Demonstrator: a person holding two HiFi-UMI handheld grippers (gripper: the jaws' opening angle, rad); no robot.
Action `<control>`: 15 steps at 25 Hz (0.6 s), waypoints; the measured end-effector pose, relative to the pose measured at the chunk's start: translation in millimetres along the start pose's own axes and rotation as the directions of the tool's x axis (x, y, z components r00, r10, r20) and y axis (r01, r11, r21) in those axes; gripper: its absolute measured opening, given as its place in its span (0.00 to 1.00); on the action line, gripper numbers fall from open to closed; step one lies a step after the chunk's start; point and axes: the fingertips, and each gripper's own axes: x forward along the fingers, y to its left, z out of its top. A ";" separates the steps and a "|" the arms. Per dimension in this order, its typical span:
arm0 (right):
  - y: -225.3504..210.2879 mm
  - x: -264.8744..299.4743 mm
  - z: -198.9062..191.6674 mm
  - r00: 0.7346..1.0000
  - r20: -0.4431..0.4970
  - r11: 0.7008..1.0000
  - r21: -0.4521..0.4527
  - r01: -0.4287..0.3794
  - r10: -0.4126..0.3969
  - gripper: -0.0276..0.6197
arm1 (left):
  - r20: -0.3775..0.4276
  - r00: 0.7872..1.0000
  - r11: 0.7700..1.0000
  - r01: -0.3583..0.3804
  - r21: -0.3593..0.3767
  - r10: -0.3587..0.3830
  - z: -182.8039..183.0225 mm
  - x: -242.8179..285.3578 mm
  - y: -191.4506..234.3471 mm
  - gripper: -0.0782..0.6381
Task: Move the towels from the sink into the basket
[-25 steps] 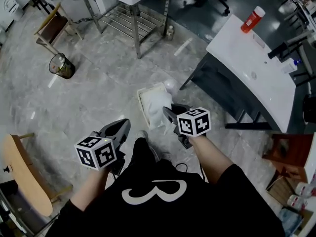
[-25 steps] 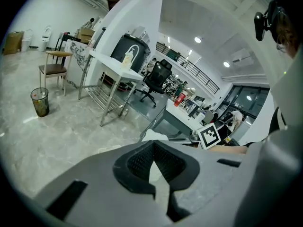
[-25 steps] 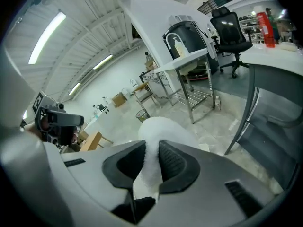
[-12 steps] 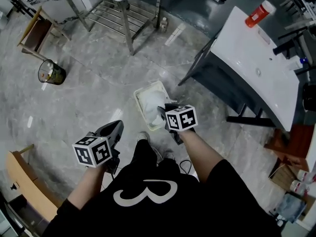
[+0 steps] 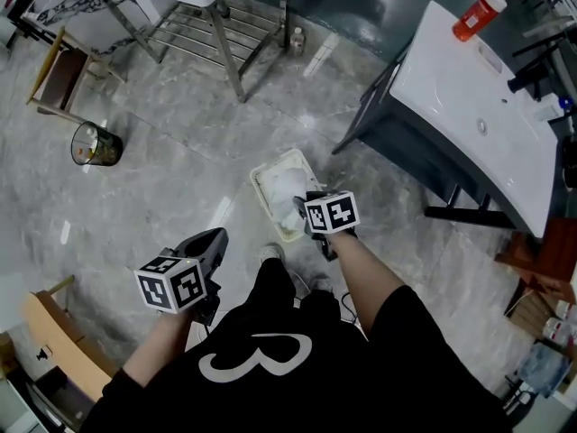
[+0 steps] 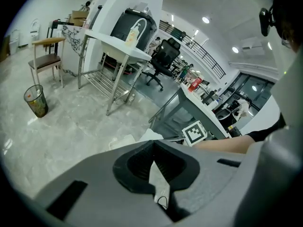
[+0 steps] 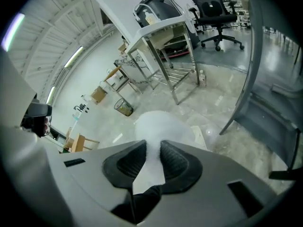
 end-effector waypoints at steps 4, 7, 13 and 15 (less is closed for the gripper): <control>-21.9 2.7 -9.4 0.998 -0.020 0.999 0.012 0.053 -0.053 0.17 | -0.025 1.000 1.000 0.003 0.012 -0.003 0.6 6.6 -0.2 0.12; -33.8 -1.4 -15.6 0.997 -0.031 0.996 0.037 0.076 -0.075 0.27 | -0.031 0.999 1.000 0.008 0.014 -0.008 1.8 9.8 -2.0 0.12; -40.4 -17.0 -37.5 0.996 -0.035 0.996 0.042 0.080 -0.078 0.48 | -0.038 0.999 0.999 0.028 0.020 -0.027 -7.5 19.2 -19.2 0.12; -37.8 -24.1 -42.3 0.998 -0.017 0.997 0.050 0.067 -0.066 0.48 | -0.042 0.999 0.999 0.034 0.022 -0.033 -11.1 21.8 -26.6 0.12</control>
